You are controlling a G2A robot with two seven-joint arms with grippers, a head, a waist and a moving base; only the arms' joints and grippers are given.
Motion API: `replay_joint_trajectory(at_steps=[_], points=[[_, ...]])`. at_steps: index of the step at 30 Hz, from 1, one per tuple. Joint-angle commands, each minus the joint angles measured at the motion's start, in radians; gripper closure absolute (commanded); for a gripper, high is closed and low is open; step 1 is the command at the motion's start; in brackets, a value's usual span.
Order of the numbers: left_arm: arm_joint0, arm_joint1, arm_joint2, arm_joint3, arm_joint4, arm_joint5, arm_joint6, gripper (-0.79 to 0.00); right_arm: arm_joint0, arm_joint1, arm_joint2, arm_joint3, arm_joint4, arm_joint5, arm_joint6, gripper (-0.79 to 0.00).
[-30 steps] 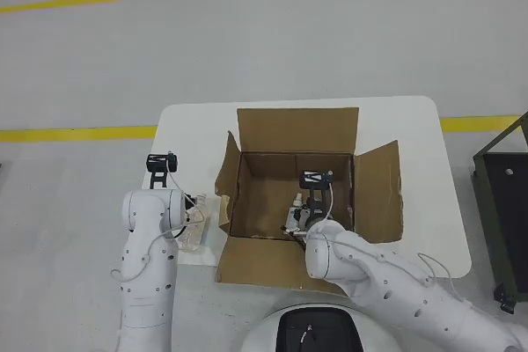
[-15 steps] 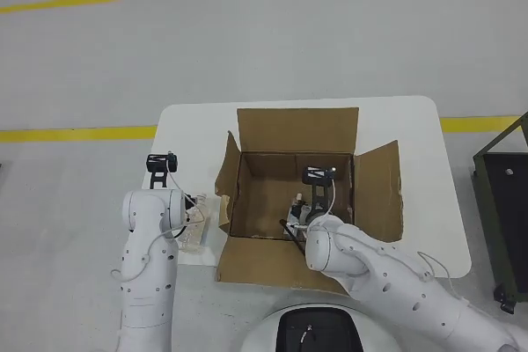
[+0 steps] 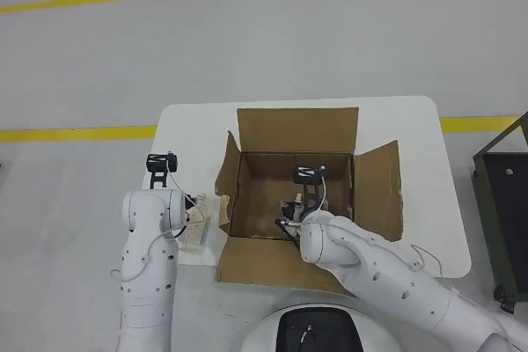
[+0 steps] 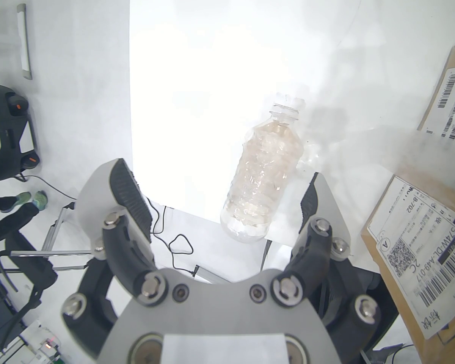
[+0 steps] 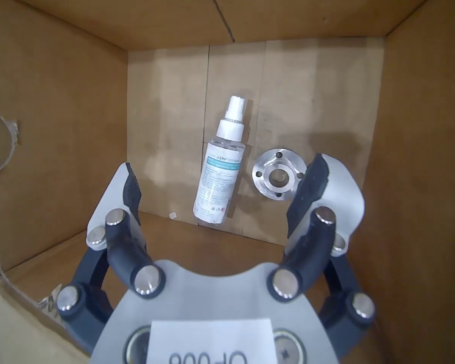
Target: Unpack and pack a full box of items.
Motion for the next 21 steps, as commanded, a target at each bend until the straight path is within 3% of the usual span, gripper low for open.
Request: replay_joint_trajectory(at_steps=[1, 4, 5, 6, 12, 16, 19, 21], points=[[0.0, 0.0, 0.0, 0.0, 0.0, 0.0, 0.0, -0.785, 0.027, -0.016, -0.027, 0.037, 0.004, 0.001, 0.016, -0.785], [0.0, 0.0, 0.0, 0.0, 0.0, 0.0, 0.0, -0.785, 0.052, -0.04, -0.053, 0.083, 0.02, 0.002, 0.02, -0.785], [0.0, 0.0, 0.0, 0.0, 0.0, 0.0, 0.0, -0.785, 0.058, -0.048, -0.06, 0.097, 0.026, 0.0, 0.019, -0.754], [0.0, 0.0, 0.0, 0.0, 0.0, 0.0, 0.0, -0.785, 0.064, -0.055, -0.065, 0.111, 0.031, -0.001, 0.017, -0.668], [0.0, 0.0, 0.0, 0.0, 0.0, 0.0, 0.0, -0.785, 0.092, -0.091, -0.084, 0.189, 0.051, 0.002, 0.008, -0.659], [0.0, 0.0, 0.0, 0.0, 0.0, 0.0, 0.0, -0.785, 0.099, -0.108, -0.088, 0.22, 0.062, -0.001, 0.003, -0.733], [0.0, 0.0, 0.0, 0.0, 0.0, 0.0, 0.0, -0.785, 0.106, -0.121, -0.09, 0.248, 0.068, -0.004, 0.006, -0.711], [0.0, 0.0, 0.0, 0.0, 0.0, 0.0, 0.0, -0.785, 0.109, -0.128, -0.09, 0.262, 0.068, 0.0, 0.006, -0.754]])
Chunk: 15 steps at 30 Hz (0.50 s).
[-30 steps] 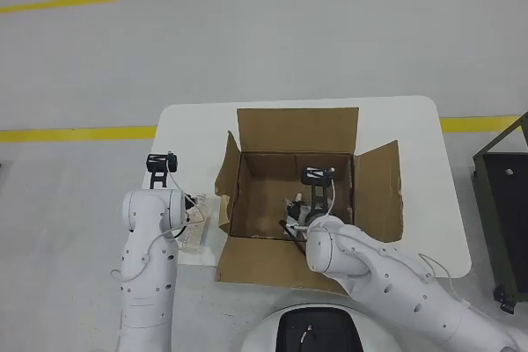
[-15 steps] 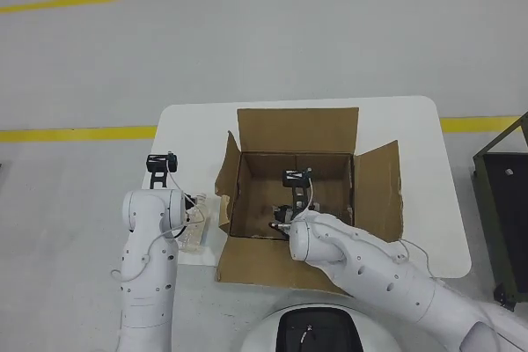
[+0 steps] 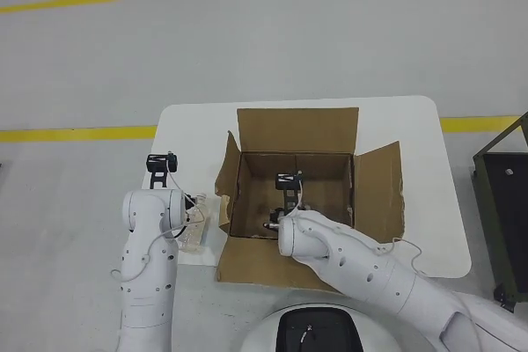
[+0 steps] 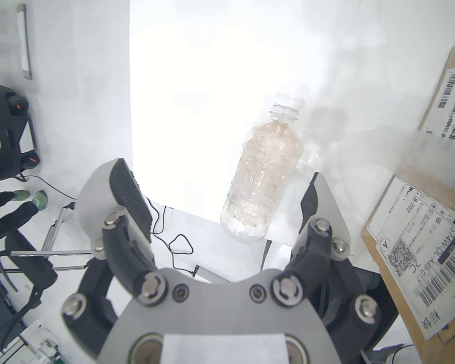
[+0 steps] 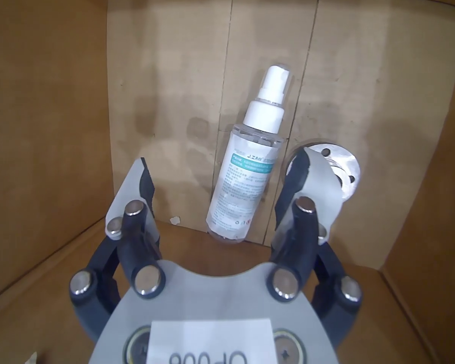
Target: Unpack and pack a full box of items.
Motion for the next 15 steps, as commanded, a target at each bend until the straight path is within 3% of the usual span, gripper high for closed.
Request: replay_joint_trajectory(at_steps=[1, 11, 15], points=[[0.0, 0.0, 0.0, 0.0, 0.0, 0.0, 0.0, -0.785, 0.003, -0.007, 0.001, 0.011, 0.0, 0.005, 0.0, -0.767], [0.0, 0.0, 0.0, 0.0, 0.0, 0.0, 0.0, -0.785, 0.001, -0.028, 0.014, 0.049, -0.002, 0.003, 0.004, -0.782], [0.0, 0.0, 0.0, 0.0, 0.0, 0.0, 0.0, -0.785, -0.001, -0.035, 0.017, 0.062, -0.007, -0.001, 0.01, -0.717]])
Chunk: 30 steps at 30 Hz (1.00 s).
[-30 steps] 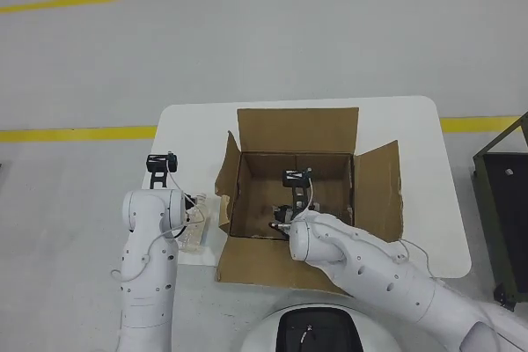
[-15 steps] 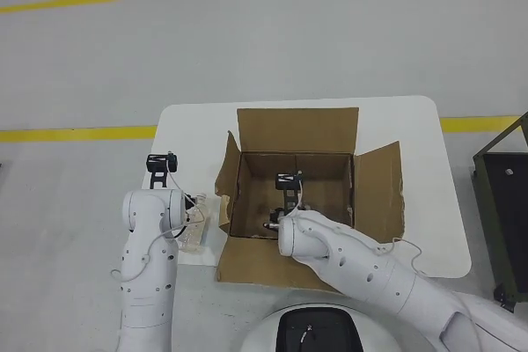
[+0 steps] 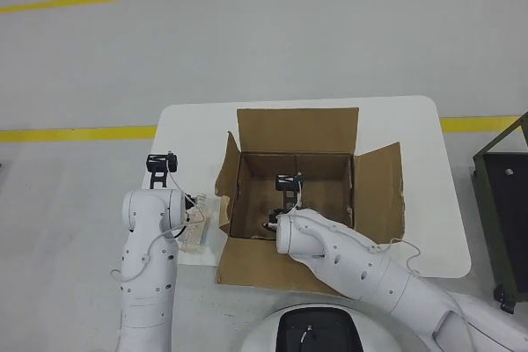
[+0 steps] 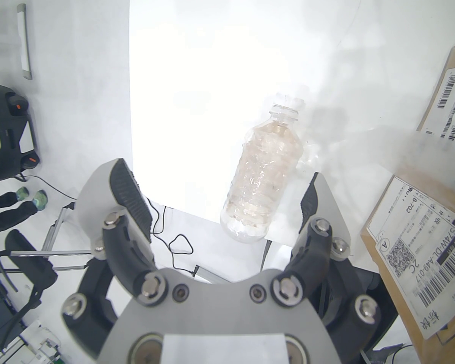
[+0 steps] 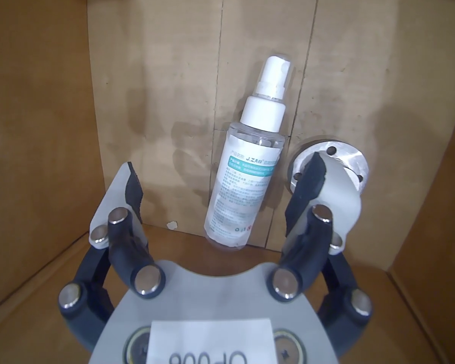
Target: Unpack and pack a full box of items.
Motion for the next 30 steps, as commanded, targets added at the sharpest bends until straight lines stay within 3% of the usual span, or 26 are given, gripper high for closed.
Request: replay_joint_trajectory(at_steps=[1, 10, 13, 18, 24, 30], points=[[0.0, 0.0, 0.0, 0.0, 0.0, 0.0, 0.0, -0.785, 0.0, -0.003, 0.004, 0.007, -0.002, -0.001, 0.002, -0.708], [0.0, 0.0, 0.0, 0.0, 0.0, 0.0, 0.0, -0.785, -0.004, -0.014, 0.017, 0.03, -0.02, -0.005, 0.016, -0.36], [0.0, 0.0, 0.0, 0.0, 0.0, 0.0, 0.0, -0.785, -0.007, -0.016, 0.023, 0.033, -0.027, -0.005, 0.02, -0.292], [0.0, 0.0, 0.0, 0.0, 0.0, 0.0, 0.0, -0.785, -0.015, -0.017, 0.041, 0.021, -0.041, 0.0, 0.02, 0.0], [0.0, 0.0, 0.0, 0.0, 0.0, 0.0, 0.0, -0.785, -0.039, -0.007, 0.088, -0.05, -0.062, 0.001, -0.001, 0.0], [0.0, 0.0, 0.0, 0.0, 0.0, 0.0, 0.0, -0.785, -0.105, 0.024, 0.184, -0.239, -0.12, -0.021, -0.055, 0.0]])
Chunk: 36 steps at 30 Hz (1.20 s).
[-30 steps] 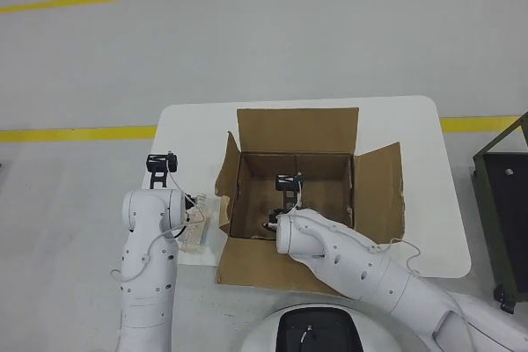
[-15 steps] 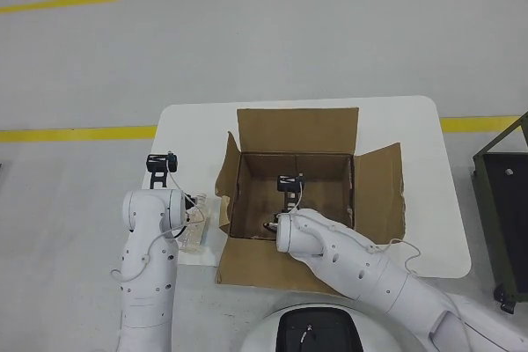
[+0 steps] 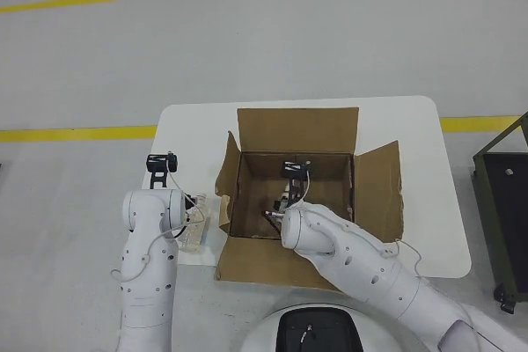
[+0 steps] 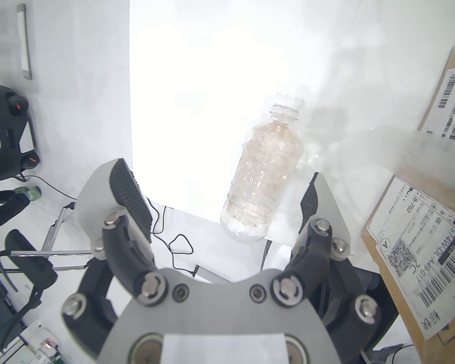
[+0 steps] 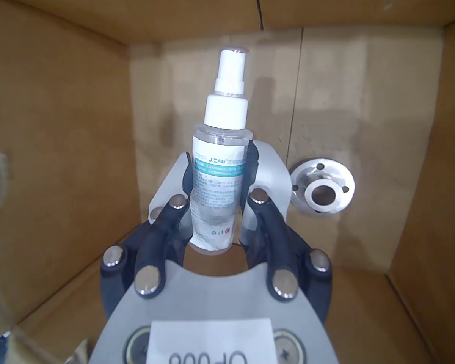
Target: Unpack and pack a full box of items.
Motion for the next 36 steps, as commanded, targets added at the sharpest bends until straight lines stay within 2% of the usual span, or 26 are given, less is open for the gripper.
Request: replay_joint_trajectory(at_steps=[1, 6, 10, 13, 27, 31, 36], points=[[0.0, 0.0, 0.0, 0.0, 0.0, 0.0, 0.0, -0.785, -0.038, 0.015, 0.045, -0.096, -0.027, -0.016, -0.026, 0.0], [0.0, 0.0, 0.0, 0.0, 0.0, 0.0, 0.0, -0.785, -0.168, 0.058, 0.162, -0.326, -0.098, -0.121, -0.064, 0.0], [0.0, 0.0, 0.0, 0.0, 0.0, 0.0, 0.0, -0.785, -0.282, 0.096, 0.261, -0.502, -0.203, -0.217, -0.026, 0.0], [0.0, 0.0, 0.0, 0.0, 0.0, 0.0, 0.0, -0.785, -0.34, 0.11, 0.306, -0.564, -0.231, -0.247, 0.007, 0.0], [0.0, 0.0, 0.0, 0.0, 0.0, 0.0, 0.0, -0.785, -0.348, 0.111, 0.309, -0.568, -0.232, -0.257, 0.005, 0.0], [0.0, 0.0, 0.0, 0.0, 0.0, 0.0, 0.0, -0.785, -0.355, 0.118, 0.351, -0.602, -0.259, -0.324, -0.008, 0.0], [0.0, 0.0, 0.0, 0.0, 0.0, 0.0, 0.0, -0.785, -0.351, 0.144, 0.457, -0.725, -0.381, -0.479, 0.115, 0.0]])
